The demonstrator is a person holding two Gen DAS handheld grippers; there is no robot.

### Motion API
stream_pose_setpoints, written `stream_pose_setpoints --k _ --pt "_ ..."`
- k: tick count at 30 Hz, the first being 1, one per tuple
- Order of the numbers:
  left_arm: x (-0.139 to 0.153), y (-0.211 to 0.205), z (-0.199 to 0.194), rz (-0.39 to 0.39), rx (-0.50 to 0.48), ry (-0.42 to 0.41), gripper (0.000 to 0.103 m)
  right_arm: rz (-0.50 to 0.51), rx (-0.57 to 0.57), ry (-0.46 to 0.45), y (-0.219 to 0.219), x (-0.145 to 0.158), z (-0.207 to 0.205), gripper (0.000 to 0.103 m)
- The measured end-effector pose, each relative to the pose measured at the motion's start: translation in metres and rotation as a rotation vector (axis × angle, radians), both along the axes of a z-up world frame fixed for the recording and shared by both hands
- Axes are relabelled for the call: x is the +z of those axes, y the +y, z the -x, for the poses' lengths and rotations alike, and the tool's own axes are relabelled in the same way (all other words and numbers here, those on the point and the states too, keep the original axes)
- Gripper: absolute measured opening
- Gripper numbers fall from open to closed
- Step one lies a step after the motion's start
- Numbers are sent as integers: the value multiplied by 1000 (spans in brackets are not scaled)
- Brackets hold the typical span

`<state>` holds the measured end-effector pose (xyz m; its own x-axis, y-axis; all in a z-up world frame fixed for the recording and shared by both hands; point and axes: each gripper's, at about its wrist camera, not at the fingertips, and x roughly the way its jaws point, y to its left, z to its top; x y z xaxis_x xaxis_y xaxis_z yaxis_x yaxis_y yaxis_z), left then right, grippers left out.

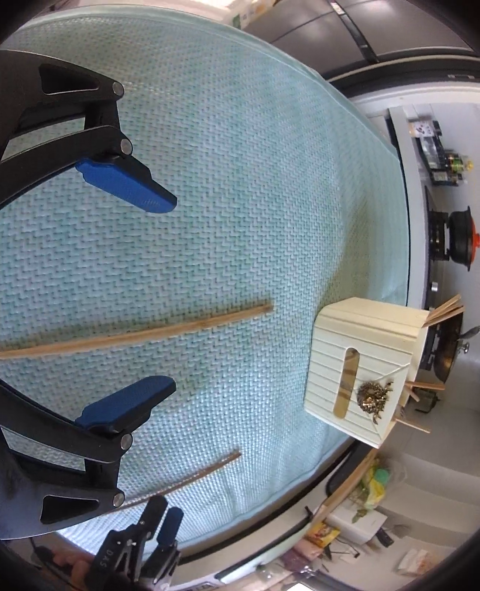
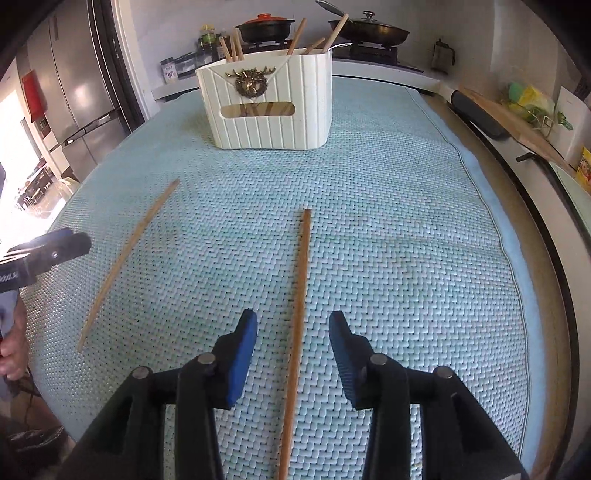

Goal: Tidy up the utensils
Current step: 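Grasp one chopstick with the right tool while the left tool grasps the other, then carry both chopsticks upright and lower them into the cream holder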

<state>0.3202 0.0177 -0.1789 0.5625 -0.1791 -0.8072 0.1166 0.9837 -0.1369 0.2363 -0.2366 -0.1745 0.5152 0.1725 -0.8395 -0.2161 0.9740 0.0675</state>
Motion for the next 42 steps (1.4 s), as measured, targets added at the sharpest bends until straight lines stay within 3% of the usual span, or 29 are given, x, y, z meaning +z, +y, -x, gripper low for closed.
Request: stream_pose_setpoints --k 3,6,8,10,12,14,15,16,17,24,35,42 --pt "-10 -10 -21 -67 -23 18 83 10 21 30 1 -7 -12 41" --pt "-24 -21 -39 -111 -57 73 64 19 47 55 6 -14 -27 41" --pt "-23 -28 -43 -146 -73 58 64 27 49 49 8 -15 -39 41" --pt "-22 -33 -50 -131 -96 68 61 21 50 52 10 -16 -55 39" --pt "-21 -37 -56 -122 -113 78 55 33 44 53 11 -15 -71 32" --pt "-19 -40 -61 -120 -117 81 42 27 44 64 11 -15 -85 14" --pt "-18 -41 -62 -119 -119 82 34 22 40 72 10 -15 -92 10" --pt "-18 -43 -64 -120 -120 80 16 14 37 77 9 -15 -97 7" --pt "-17 -43 -65 -112 -121 82 7 1 33 82 8 -16 -101 6" --pt "-1 -36 -57 -43 -100 36 4 -130 0 14 -5 2 -103 6" --pt "120 -4 4 95 -82 -245 4 -253 17 -272 -12 108 -37 6" --pt "156 6 28 158 -74 -372 4 -238 43 -444 -2 154 0 6"
